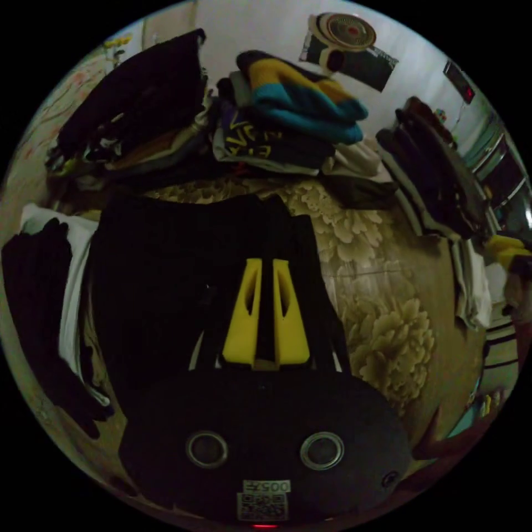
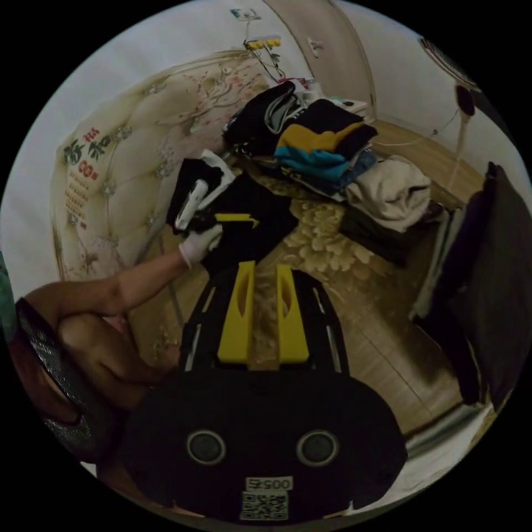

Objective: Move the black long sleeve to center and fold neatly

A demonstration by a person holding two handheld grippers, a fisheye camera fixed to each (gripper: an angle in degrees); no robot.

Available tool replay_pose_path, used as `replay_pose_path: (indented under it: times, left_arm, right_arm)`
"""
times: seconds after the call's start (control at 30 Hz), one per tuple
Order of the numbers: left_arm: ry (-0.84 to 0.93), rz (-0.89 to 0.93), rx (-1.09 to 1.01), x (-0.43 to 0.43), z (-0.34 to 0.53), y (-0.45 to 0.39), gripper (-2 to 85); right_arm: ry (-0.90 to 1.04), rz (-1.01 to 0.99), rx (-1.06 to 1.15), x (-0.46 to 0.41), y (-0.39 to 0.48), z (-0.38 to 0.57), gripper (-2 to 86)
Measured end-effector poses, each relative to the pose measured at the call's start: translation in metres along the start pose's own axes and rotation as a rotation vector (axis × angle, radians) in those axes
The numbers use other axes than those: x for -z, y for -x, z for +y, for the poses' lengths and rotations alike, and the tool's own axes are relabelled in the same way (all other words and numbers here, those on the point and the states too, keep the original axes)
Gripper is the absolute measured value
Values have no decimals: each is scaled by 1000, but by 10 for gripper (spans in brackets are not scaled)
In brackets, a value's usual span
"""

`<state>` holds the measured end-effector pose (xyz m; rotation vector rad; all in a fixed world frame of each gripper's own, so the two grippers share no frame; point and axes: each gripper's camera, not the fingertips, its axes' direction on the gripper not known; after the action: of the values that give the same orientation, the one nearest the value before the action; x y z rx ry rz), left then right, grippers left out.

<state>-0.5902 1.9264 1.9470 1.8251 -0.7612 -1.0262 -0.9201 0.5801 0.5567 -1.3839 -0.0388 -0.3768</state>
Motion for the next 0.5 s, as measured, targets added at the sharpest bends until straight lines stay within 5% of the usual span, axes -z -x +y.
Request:
replay_pose_path:
  times: [0.23, 0.5]
  left_arm:
    - [-271, 268, -24, 111, 113, 157, 44]
    - [-350, 407, 2, 198, 210, 312, 44]
  right_arm:
    - [-61, -145, -87, -98, 25, -88, 69]
    - [-37, -242, -145, -193, 60, -174, 102]
